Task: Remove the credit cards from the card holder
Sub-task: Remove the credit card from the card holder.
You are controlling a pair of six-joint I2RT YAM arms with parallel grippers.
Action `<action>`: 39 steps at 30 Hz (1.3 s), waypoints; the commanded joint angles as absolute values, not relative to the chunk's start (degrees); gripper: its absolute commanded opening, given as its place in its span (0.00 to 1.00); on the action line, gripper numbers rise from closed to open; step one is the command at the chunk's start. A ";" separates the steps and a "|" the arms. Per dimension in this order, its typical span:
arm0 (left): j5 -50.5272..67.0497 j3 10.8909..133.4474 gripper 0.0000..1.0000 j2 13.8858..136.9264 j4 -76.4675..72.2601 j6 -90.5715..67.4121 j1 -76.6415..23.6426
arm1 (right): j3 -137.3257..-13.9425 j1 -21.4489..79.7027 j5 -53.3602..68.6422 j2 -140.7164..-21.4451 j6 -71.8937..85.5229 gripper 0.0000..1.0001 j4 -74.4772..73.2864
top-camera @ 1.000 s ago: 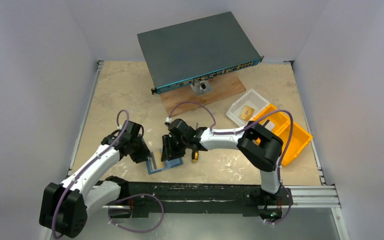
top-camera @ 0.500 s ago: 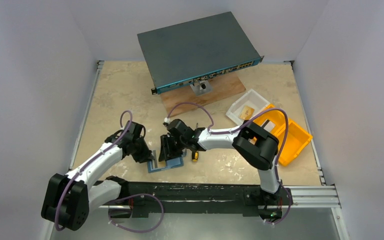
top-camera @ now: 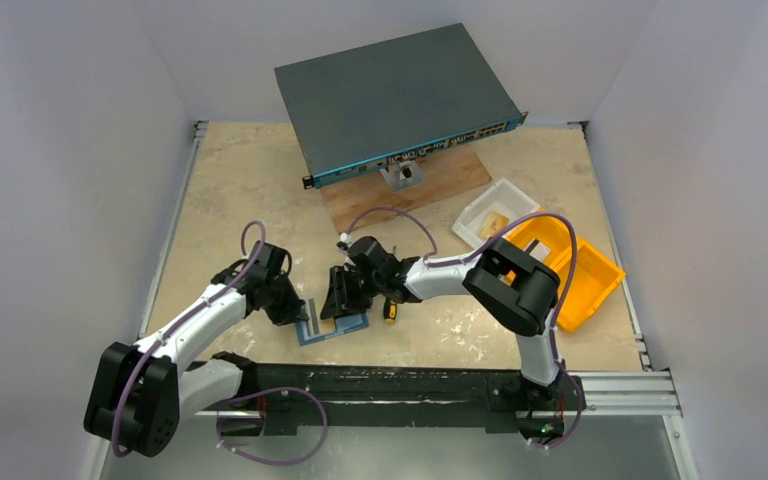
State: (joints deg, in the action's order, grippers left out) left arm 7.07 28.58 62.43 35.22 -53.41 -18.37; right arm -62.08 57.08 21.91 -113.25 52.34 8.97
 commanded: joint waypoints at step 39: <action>1.24 29.19 0.00 64.72 40.06 -58.17 -18.19 | -51.23 52.28 26.98 -111.76 60.66 0.00 28.15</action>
State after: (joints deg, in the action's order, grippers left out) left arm 5.26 29.36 63.77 36.71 -58.00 -18.39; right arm -51.46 52.82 29.17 -113.32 62.67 29.82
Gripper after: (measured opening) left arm 0.003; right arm 0.004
